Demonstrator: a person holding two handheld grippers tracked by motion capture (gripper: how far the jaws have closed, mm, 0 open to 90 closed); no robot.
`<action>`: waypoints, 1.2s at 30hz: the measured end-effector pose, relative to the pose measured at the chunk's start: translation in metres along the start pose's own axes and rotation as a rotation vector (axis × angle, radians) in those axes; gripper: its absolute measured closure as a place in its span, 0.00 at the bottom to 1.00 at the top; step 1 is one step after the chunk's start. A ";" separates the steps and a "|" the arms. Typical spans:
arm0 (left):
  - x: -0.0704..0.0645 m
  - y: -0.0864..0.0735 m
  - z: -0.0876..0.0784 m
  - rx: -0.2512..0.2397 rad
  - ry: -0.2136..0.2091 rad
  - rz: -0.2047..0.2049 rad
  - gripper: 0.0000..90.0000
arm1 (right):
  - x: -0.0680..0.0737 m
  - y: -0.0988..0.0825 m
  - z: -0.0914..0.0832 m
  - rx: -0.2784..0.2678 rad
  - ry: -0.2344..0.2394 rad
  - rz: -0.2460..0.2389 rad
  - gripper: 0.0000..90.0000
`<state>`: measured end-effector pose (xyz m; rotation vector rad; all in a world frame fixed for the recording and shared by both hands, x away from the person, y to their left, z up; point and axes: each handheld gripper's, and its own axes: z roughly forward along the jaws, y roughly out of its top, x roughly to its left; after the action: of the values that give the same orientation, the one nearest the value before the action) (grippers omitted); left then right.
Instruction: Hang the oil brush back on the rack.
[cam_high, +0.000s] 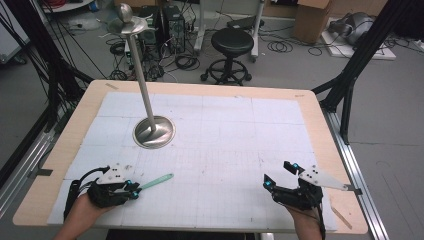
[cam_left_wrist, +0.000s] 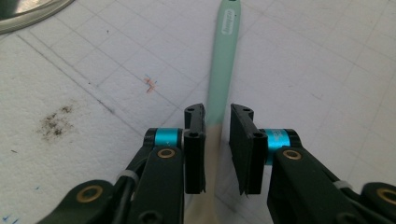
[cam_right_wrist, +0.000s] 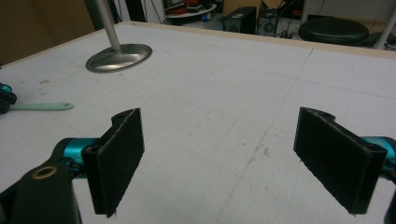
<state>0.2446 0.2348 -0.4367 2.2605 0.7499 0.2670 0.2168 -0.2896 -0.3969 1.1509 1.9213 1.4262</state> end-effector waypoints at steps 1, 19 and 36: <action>0.000 0.000 0.000 0.000 0.002 0.003 0.89 | 0.001 0.000 0.000 0.003 0.001 0.003 0.17; 0.001 0.000 -0.009 -0.134 -0.002 -0.109 0.91 | 0.002 0.000 0.003 0.008 0.017 0.003 0.17; -0.029 0.032 -0.028 -0.429 -0.002 -0.115 0.91 | 0.037 0.018 0.038 0.013 0.174 0.034 0.17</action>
<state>0.2236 0.2162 -0.3935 1.8081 0.7391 0.3358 0.2330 -0.2369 -0.3893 1.1013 2.0395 1.5801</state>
